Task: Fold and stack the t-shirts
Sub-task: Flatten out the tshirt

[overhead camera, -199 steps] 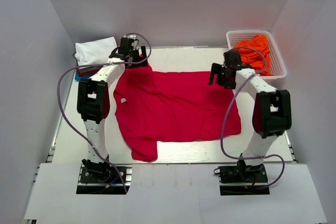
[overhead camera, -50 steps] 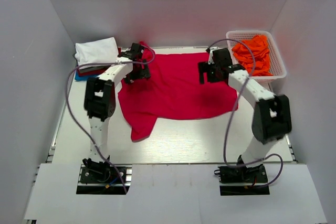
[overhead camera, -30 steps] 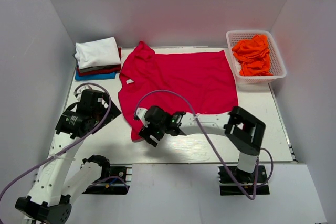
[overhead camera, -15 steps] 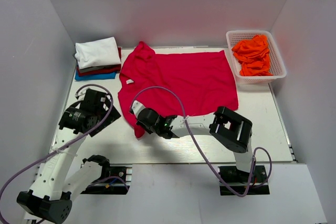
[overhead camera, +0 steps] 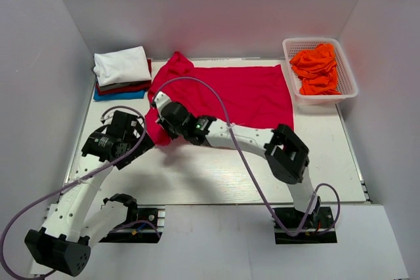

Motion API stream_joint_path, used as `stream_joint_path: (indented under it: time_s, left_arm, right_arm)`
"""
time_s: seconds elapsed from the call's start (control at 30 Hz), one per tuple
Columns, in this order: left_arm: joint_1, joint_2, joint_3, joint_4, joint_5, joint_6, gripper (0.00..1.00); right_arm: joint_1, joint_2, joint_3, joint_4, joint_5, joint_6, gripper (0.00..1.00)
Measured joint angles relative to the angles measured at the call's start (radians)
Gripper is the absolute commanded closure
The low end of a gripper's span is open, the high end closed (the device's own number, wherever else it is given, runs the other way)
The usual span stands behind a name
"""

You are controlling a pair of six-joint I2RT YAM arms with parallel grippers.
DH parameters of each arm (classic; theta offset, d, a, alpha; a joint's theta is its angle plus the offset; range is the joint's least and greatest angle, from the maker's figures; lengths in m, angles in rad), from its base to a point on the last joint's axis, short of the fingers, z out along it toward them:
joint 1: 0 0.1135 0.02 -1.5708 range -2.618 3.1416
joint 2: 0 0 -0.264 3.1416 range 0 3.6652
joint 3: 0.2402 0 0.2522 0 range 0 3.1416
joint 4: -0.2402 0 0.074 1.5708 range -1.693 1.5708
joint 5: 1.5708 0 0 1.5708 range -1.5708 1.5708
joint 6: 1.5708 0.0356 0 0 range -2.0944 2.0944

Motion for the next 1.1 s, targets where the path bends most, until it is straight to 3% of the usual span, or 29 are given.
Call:
stream_joint_path:
  time_s: [0.03, 0.07, 0.1, 0.13, 0.2, 0.4, 0.6, 0.8, 1.1]
  left_arm:
    - [0.0, 0.007, 0.0, 0.007, 0.0, 0.002, 0.0]
    - [0.0, 0.02, 0.0, 0.012, 0.002, 0.005, 0.0]
    - [0.0, 0.033, 0.0, 0.018, 0.003, 0.005, 0.0]
    - [0.0, 0.049, 0.0, 0.023, 0.004, 0.008, 0.0]
    - [0.0, 0.083, 0.0, 0.04, 0.005, 0.013, 0.0]
    - [0.0, 0.155, 0.0, 0.079, 0.01, 0.02, 0.0]
    - [0.0, 0.19, 0.001, 0.147, 0.001, 0.023, 0.0]
    - [0.0, 0.334, 0.085, 0.208, -0.019, 0.026, 0.0]
    - [0.024, 0.448, 0.158, 0.258, -0.092, 0.034, 0.0]
  right_arm:
    - [-0.015, 0.032, 0.051, -0.025, -0.004, 0.004, 1.0]
    - [-0.03, 0.071, 0.102, -0.039, -0.013, 0.006, 0.92]
    - [-0.045, 0.112, 0.152, -0.055, -0.016, 0.008, 0.64]
    - [-0.059, 0.148, 0.187, -0.069, -0.021, 0.018, 0.51]
    - [-0.087, 0.209, 0.233, -0.108, -0.032, 0.021, 0.35]
    - [-0.139, 0.238, 0.185, -0.197, -0.057, 0.047, 0.31]
    - [-0.128, 0.091, 0.032, -0.213, -0.118, 0.114, 0.34]
    - [-0.119, 0.043, 0.029, -0.19, -0.209, 0.174, 0.39]
    - [-0.117, 0.118, 0.049, -0.194, -0.292, 0.237, 0.42]
